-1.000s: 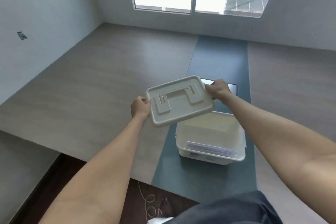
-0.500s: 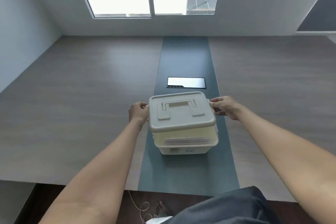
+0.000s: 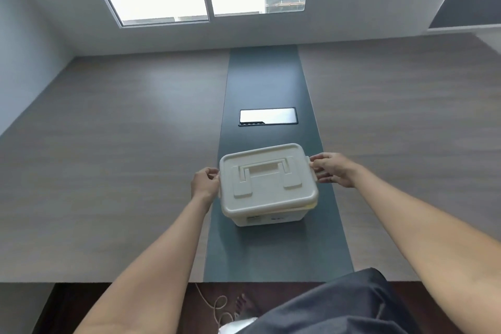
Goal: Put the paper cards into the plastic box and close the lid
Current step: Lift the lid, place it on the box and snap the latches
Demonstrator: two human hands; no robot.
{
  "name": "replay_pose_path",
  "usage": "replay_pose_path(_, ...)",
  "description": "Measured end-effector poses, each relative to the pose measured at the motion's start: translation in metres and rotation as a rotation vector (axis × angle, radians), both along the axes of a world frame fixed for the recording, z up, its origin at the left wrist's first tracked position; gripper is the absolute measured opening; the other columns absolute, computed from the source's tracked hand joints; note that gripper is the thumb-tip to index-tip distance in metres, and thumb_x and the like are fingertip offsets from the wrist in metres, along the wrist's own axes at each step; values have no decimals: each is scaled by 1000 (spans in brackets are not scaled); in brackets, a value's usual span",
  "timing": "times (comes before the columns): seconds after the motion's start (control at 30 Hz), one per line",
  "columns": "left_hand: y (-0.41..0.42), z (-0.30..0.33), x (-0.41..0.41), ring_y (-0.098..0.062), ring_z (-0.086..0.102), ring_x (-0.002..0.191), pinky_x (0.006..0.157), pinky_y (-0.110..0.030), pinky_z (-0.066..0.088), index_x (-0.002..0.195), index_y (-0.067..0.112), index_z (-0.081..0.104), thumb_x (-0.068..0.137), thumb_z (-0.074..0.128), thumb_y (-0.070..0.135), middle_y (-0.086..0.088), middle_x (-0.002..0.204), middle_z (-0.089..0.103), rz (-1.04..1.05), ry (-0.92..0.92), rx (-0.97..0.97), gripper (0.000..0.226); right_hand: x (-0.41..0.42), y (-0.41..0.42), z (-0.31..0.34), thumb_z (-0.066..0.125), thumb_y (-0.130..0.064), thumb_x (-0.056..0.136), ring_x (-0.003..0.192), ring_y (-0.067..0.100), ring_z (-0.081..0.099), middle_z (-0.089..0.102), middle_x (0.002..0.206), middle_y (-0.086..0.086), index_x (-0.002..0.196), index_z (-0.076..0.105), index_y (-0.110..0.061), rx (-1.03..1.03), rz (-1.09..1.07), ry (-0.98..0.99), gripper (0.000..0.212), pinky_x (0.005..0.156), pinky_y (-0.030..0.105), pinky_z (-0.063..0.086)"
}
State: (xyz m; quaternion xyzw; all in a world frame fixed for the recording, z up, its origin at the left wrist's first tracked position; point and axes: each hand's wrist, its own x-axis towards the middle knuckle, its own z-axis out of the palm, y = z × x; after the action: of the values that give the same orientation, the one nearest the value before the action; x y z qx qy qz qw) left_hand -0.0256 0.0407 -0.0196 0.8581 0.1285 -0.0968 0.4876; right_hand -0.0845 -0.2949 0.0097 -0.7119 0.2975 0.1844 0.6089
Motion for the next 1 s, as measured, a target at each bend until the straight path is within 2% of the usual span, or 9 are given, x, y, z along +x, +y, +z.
replay_pose_path(0.13,4,-7,5,-24,62,76,78,-37,55,101,15,68,91,68,20,-10,91,71,22,53,-103,12,-1,-1,-2,56,-5,95,63,19,55,59,77,8,101,62,-12,31,-11,-14,11,63,29,52)
replay_pose_path(0.23,7,-10,9,-27,67,84,88,-47,58,101,12,68,90,70,15,-14,97,72,47,106,-187,12,-1,-3,-4,56,-5,94,63,18,55,59,77,8,102,62,-13,44,-20,-10,12,60,27,51)
replay_pose_path(0.3,8,-8,10,-29,67,88,89,-46,58,104,7,66,90,69,7,-16,102,70,52,149,-245,14,1,-5,-7,59,-4,92,64,17,55,59,77,7,106,64,-11,34,-24,-14,16,61,27,51)
replay_pose_path(0.43,8,-3,12,-28,66,81,74,-34,58,115,-7,62,90,67,0,-21,102,67,52,210,-303,26,2,-5,-10,60,-5,94,70,17,58,63,85,8,115,62,-7,67,-49,-30,21,65,26,53)
replay_pose_path(0.53,9,-2,15,-21,65,72,67,-28,58,116,-6,62,90,66,-2,-15,90,69,32,251,-361,27,-1,-8,-9,58,-1,95,79,22,64,68,95,11,115,59,-9,124,-20,3,22,72,31,54)
replay_pose_path(0.63,7,-2,17,-20,66,71,62,-25,59,117,-4,62,90,65,-3,-10,86,69,34,275,-412,27,-4,-11,-12,57,1,95,82,25,67,69,96,12,117,57,-9,144,-25,42,25,72,33,55)
replay_pose_path(0.8,2,-10,25,-23,66,75,77,-34,57,119,-9,62,89,67,-1,-19,101,69,96,282,-435,31,-1,-11,-18,59,-2,95,87,24,66,68,102,14,123,58,1,138,-32,8,28,75,31,55)
replay_pose_path(0.93,-10,-12,37,-24,64,72,76,-35,56,113,-10,65,90,68,2,-12,81,67,126,247,-432,26,10,-9,-19,57,1,96,81,22,65,68,101,14,124,60,6,75,-69,-29,29,71,29,55)
replay_pose_path(1.0,-19,-12,46,-29,64,78,84,-42,57,110,-9,67,89,69,3,-10,79,67,165,238,-405,24,16,-8,-21,58,0,95,77,21,65,68,100,15,124,59,8,38,-106,-48,30,66,28,53)
